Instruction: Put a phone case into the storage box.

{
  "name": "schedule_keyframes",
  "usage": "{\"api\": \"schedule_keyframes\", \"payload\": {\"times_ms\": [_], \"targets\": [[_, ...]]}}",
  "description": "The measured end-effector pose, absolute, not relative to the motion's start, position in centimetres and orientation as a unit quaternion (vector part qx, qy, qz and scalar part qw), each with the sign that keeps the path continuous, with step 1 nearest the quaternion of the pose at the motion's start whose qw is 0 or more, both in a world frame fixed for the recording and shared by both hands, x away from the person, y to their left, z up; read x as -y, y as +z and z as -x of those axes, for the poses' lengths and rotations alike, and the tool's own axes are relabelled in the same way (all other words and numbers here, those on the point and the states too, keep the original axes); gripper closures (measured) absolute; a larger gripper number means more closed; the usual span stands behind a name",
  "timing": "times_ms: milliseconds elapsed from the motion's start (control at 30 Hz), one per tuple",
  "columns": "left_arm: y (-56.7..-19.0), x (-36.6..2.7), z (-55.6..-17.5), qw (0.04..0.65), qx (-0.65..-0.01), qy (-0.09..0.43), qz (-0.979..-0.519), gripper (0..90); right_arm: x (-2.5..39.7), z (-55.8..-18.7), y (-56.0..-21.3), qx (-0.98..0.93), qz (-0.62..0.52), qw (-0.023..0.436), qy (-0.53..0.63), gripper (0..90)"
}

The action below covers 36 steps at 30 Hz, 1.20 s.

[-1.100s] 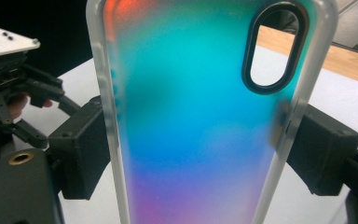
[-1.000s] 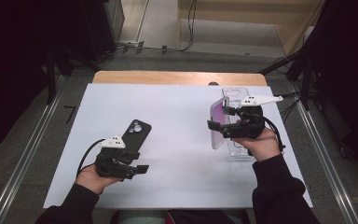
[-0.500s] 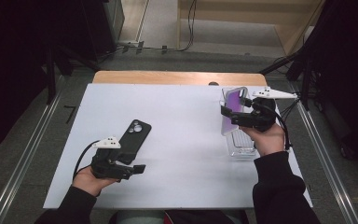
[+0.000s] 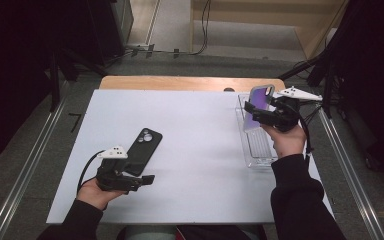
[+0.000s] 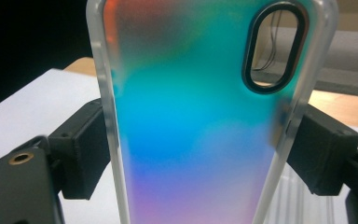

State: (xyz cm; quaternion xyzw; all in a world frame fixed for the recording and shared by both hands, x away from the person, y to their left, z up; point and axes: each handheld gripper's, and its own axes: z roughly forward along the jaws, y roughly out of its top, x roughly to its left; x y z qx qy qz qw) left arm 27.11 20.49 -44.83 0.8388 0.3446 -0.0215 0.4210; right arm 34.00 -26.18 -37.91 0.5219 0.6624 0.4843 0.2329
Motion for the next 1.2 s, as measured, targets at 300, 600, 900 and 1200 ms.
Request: {"api": "schedule_keyframes", "payload": {"times_ms": [300,600,900,1200], "targets": [[-44.8,-20.5,-27.1,0.422,-0.346,-0.020,-0.838,31.3,26.9,-37.3,-38.1,-0.648,-0.550,0.247,0.465,14.6],[-44.9,-20.5,-27.1,0.421,-0.345,-0.021,-0.839,31.3,27.3,-39.9,-39.1,-0.644,-0.564,0.260,0.448,14.5],[-44.9,-20.5,-27.2,0.422,-0.345,-0.021,-0.838,31.3,27.7,-42.3,-41.1,-0.618,-0.587,0.270,0.447,14.5],[-44.9,-20.6,-27.3,0.425,-0.348,-0.023,-0.835,31.3,27.6,-44.7,-43.6,-0.598,-0.608,0.291,0.434,14.4]]}}
